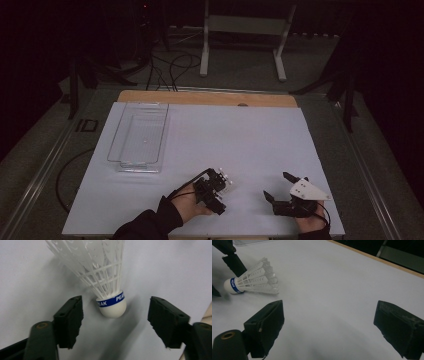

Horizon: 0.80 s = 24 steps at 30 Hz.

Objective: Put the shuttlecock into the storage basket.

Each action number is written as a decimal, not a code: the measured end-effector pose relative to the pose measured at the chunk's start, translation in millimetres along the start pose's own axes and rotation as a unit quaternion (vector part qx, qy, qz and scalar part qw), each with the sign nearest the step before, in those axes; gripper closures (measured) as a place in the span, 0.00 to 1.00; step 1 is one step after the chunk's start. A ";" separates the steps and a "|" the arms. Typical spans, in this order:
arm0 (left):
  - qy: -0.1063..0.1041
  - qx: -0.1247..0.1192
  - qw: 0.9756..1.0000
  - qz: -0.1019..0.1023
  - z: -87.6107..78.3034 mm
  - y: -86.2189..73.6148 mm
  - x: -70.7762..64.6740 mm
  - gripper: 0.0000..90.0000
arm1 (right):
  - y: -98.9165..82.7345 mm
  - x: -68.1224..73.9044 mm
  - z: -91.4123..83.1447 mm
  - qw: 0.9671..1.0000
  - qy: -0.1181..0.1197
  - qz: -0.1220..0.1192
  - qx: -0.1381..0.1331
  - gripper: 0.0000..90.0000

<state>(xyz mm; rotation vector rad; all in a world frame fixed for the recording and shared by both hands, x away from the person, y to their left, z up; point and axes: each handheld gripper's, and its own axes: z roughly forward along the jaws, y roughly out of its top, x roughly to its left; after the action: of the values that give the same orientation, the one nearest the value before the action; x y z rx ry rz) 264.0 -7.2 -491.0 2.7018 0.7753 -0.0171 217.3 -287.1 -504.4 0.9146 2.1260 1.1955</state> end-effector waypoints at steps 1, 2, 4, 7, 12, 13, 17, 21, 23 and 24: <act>0.003 0.001 1.000 -0.001 0.3 0.5 0.0 0.35 | -0.1 -0.1 0.0 1.000 0.000 0.000 0.001 0.10; -0.001 0.002 1.000 -0.001 0.4 0.9 0.6 0.37 | -0.1 -0.1 0.1 1.000 0.000 0.000 0.001 0.10; -0.002 0.002 1.000 0.000 0.4 1.4 0.3 0.41 | -0.1 0.1 0.2 1.000 0.000 -0.002 0.001 0.10; -0.011 0.004 1.000 0.002 0.5 1.9 1.3 0.49 | -0.1 0.4 0.6 1.000 -0.001 -0.003 0.002 0.10; -0.020 0.005 1.000 0.000 1.9 2.7 3.2 0.60 | -0.4 0.3 1.1 1.000 -0.001 -0.006 0.006 0.14; -0.017 0.004 1.000 0.000 1.8 2.8 3.3 0.63 | -0.3 0.2 1.1 1.000 -0.002 -0.006 0.005 0.14; -0.011 0.000 1.000 0.003 0.1 3.0 4.8 0.70 | -0.2 0.3 0.6 1.000 -0.002 -0.004 0.004 0.14; -0.016 0.006 1.000 0.009 1.0 3.5 4.6 0.72 | -0.2 0.4 0.8 1.000 -0.002 -0.004 0.003 0.14; -0.011 0.005 1.000 0.012 1.0 3.9 4.1 0.73 | -0.1 0.3 0.8 1.000 -0.002 -0.005 0.003 0.14; -0.011 0.005 1.000 0.012 1.0 3.9 4.1 0.73 | -0.1 0.3 0.8 1.000 -0.002 -0.005 0.003 0.14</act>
<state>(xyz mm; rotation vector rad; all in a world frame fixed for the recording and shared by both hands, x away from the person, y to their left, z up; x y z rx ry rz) 269.6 -8.5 -491.1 2.7166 0.7378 -0.0445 217.7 -286.5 -504.9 0.9070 2.1303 1.1809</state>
